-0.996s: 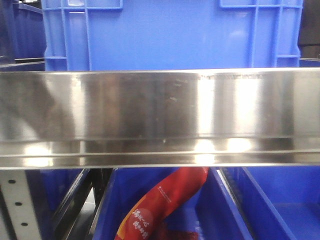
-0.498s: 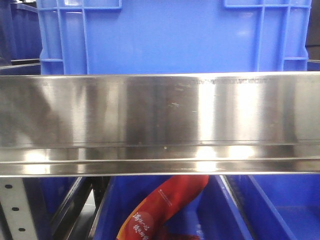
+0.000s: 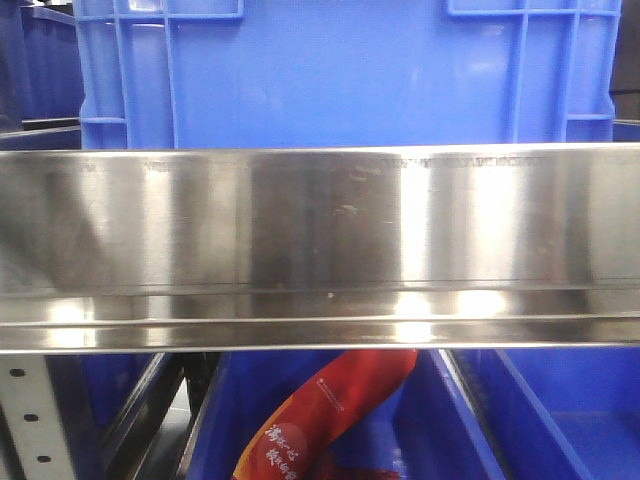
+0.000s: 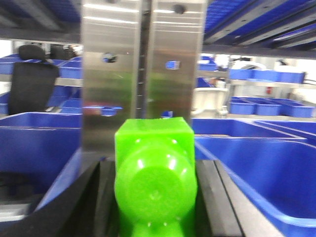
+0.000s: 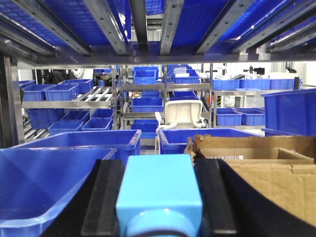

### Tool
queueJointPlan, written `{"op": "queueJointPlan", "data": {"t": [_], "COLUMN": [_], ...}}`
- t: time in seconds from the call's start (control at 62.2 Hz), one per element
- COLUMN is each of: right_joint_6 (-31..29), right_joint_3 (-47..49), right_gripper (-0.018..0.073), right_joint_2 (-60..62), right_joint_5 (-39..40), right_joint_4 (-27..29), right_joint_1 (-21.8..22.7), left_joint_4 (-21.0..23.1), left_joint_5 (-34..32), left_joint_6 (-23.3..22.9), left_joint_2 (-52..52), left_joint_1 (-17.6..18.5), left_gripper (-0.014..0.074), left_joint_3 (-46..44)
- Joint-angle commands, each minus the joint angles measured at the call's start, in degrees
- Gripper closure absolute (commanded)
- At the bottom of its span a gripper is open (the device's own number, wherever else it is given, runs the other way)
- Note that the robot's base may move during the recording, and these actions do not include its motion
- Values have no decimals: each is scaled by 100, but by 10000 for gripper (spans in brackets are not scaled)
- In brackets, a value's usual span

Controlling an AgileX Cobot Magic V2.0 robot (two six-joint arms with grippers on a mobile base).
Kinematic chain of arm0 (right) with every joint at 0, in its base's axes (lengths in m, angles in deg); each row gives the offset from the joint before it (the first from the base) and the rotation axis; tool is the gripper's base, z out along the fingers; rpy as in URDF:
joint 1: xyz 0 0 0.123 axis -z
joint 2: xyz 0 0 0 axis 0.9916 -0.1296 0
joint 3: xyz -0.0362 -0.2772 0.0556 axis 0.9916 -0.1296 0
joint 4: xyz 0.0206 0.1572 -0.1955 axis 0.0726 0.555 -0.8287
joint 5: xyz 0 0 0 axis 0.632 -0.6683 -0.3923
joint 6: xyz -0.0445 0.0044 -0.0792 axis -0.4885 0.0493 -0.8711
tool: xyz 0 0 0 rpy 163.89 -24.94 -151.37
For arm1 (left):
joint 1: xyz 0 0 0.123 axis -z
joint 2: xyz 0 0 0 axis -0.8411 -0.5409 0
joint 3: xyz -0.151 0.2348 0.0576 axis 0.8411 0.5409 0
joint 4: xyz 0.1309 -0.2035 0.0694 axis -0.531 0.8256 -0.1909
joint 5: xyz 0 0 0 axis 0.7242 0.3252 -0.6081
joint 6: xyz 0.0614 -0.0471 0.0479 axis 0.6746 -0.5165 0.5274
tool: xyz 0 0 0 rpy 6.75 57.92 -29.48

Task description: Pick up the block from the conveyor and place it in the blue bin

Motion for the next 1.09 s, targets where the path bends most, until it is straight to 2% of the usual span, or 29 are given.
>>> {"op": "queueJointPlan", "data": {"t": [0.0, 0.193, 0.305, 0.402, 0.482, 0.595, 0.643, 0.771, 0.932, 1.077], "right_joint_6": [-27, -27, -27, -27, -27, -27, -27, -27, -27, -27], "right_joint_3": [-8, 4, 147, 360, 566, 887, 1106, 1648, 2331, 2818], "right_gripper": [713, 713, 713, 713, 713, 713, 713, 713, 713, 713], "right_joint_2": [26, -7, -230, -630, -1050, -1686, -2031, -2815, -3757, -4411], "right_joint_5": [190, 175, 146, 146, 174, 352, 401, 401, 401, 401], "right_joint_4": [-36, -27, -27, -27, -202, -831, -861, -849, -762, -668], "right_joint_1": [4, -10, -241, -637, -1071, -1646, -1926, -2466, -2883, -2971], "left_joint_4": [19, 19, 19, 9, 9, 19, 19, 19, 169, 843], "left_joint_5": [-147, -111, -74, -36, -25, -43, -103, -327, -437, -426], "left_joint_6": [2, 2, 2, 448, 693, 720, 720, 720, 720, 720], "left_joint_2": [23, 3, -162, -458, -746, -1262, -1528, -2138, -3007, -3799], "left_joint_1": [83, 84, 190, 504, 912, 1617, 1967, 2582, 2908, 2908], "left_gripper": [707, 707, 707, 707, 707, 707, 707, 707, 707, 707], "left_joint_3": [-21, -35, -275, -537, -748, -988, -1082, -1336, -1822, -2376]}}
